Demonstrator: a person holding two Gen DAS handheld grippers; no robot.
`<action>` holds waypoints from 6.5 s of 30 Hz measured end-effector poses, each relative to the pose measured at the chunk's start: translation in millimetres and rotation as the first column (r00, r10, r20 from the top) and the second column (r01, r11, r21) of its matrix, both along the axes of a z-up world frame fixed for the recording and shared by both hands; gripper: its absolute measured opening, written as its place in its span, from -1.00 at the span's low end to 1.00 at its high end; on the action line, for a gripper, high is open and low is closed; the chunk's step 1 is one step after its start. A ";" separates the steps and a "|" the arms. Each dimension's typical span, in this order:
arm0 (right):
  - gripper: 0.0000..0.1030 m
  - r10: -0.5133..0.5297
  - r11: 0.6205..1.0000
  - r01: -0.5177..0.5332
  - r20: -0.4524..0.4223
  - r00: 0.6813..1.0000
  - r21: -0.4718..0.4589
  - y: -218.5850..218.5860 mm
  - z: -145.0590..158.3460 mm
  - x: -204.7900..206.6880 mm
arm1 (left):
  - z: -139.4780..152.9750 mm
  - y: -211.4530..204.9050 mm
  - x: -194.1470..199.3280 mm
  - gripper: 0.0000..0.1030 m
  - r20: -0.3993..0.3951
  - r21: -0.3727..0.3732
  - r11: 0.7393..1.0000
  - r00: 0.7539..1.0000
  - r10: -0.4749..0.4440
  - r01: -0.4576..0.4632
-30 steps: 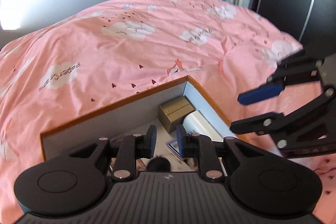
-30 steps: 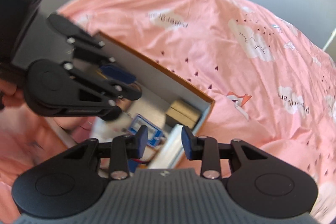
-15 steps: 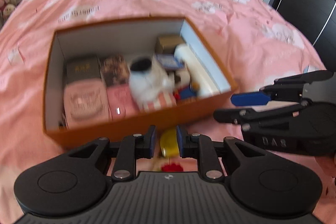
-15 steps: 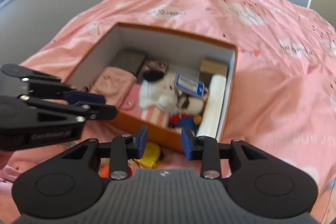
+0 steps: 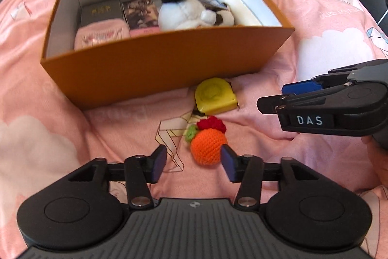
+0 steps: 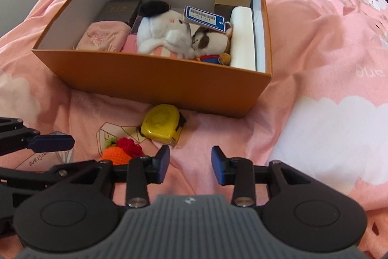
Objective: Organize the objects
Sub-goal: 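Move both tools to the crocheted orange and yellow tape measure beside the box, then grasp the crocheted orange with the left tool while the right grasps the tape measure, then lift the crocheted orange and tape measure with both tools over the orange box, then lower the orange and tape measure into the box and open both tools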
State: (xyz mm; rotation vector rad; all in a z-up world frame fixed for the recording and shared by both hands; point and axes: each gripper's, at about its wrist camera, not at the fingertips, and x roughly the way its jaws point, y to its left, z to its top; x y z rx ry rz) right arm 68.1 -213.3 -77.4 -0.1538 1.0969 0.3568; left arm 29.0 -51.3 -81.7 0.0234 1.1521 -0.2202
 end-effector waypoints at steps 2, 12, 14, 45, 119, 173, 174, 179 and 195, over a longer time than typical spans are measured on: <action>-0.14 0.005 1.000 -0.005 -0.014 1.000 -0.008 1.9 -2.0 1.1 | -7.0 -0.7 2.0 0.16 -0.026 -0.008 1.000 1.000 -0.010 0.010; -0.07 0.050 0.998 -0.051 -0.021 0.999 -0.032 13.1 -7.9 2.1 | -26.8 -2.8 6.1 -0.03 -0.037 -0.075 0.997 0.999 -0.025 0.022; -0.06 0.057 0.998 -0.057 -0.022 0.998 -0.036 14.5 -8.9 2.8 | -28.6 -1.6 8.3 -0.17 -0.041 -0.095 0.995 0.999 -0.024 0.020; -0.18 0.073 0.990 -0.061 -0.088 0.993 0.129 16.1 -25.0 46.5 | -32.6 36.4 23.1 -0.29 -0.087 -0.199 0.966 0.985 0.150 -0.165; -0.56 0.142 0.954 -0.213 0.305 0.942 0.212 -12.0 128.4 69.3 | 116.2 7.2 91.2 -0.01 0.335 -0.149 0.989 0.940 0.066 -0.017; -0.55 0.090 0.986 -0.097 0.058 0.994 0.137 48.9 13.8 247.2 | 22.9 14.7 225.3 -0.01 0.149 0.007 0.996 0.984 -0.093 0.093; -0.55 0.089 0.985 -0.097 0.063 0.994 0.140 47.3 16.0 245.9 | 22.3 13.3 225.5 -0.01 0.145 0.011 0.995 0.984 -0.100 0.099; -0.53 0.088 0.986 -0.100 0.088 0.992 0.135 39.2 23.8 239.1 | 19.3 7.8 229.6 -0.01 0.123 0.015 0.992 0.985 -0.122 0.121; -0.53 0.094 0.983 -0.110 0.108 0.990 0.146 22.8 31.4 227.4 | 3.4 -9.1 253.1 0.00 0.079 0.045 0.991 0.989 -0.127 0.124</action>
